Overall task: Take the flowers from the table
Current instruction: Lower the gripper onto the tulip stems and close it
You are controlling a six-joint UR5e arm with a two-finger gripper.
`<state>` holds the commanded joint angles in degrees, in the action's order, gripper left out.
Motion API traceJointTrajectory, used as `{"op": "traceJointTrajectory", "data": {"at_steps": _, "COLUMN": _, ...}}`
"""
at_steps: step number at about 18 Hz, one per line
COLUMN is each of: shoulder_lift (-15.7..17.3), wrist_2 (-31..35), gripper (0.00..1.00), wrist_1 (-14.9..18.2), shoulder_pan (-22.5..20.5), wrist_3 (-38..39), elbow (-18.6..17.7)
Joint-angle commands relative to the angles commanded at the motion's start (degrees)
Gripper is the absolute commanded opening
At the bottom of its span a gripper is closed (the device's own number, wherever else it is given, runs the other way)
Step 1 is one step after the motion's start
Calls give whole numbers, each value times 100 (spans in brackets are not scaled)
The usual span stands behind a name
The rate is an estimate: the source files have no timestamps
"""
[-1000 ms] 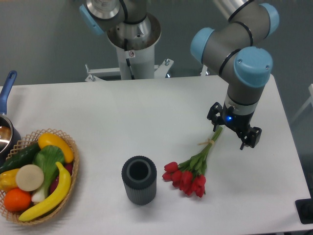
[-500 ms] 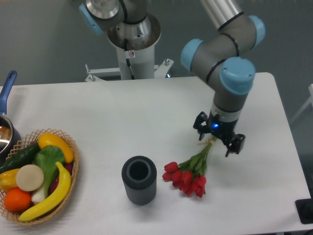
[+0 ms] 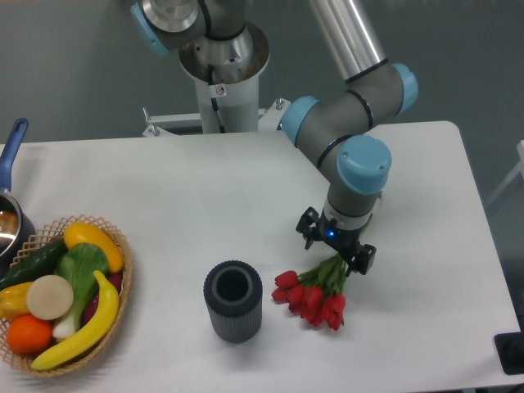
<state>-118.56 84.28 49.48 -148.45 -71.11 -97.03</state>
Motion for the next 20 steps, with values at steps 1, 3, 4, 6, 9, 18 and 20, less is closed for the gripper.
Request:
{"op": "traceJointTrajectory", "data": {"at_steps": 1, "shoulder_lift": -35, "wrist_2": 27, "gripper": 100, "wrist_1": 0, "shoulder_pan": 0, "wrist_3": 26, "elbow": 18}}
{"op": "traceJointTrajectory", "data": {"at_steps": 3, "shoulder_lift": -79, "wrist_2": 36, "gripper": 100, "wrist_1": -79, "shoulder_pan": 0, "wrist_3": 53, "elbow": 35}}
{"op": "traceJointTrajectory", "data": {"at_steps": 4, "shoulder_lift": -123, "wrist_2": 44, "gripper": 100, "wrist_1": -149, "shoulder_pan": 0, "wrist_3": 62, "elbow": 27}}
{"op": "traceJointTrajectory", "data": {"at_steps": 6, "shoulder_lift": -193, "wrist_2": 45, "gripper": 100, "wrist_1": -237, "shoulder_pan": 9, "wrist_3": 158, "elbow": 27}}
{"op": "traceJointTrajectory", "data": {"at_steps": 9, "shoulder_lift": -325, "wrist_2": 62, "gripper": 100, "wrist_1": -255, "shoulder_pan": 97, "wrist_3": 238, "elbow": 88}}
{"op": "traceJointTrajectory", "data": {"at_steps": 18, "shoulder_lift": -247, "wrist_2": 607, "gripper": 5, "wrist_1": -290, "shoulder_pan": 237, "wrist_3": 622, "elbow": 158}}
{"op": "traceJointTrajectory", "data": {"at_steps": 20, "shoulder_lift": -211, "wrist_2": 607, "gripper": 0, "wrist_1": -281, "shoulder_pan": 237, "wrist_3": 756, "elbow": 237}}
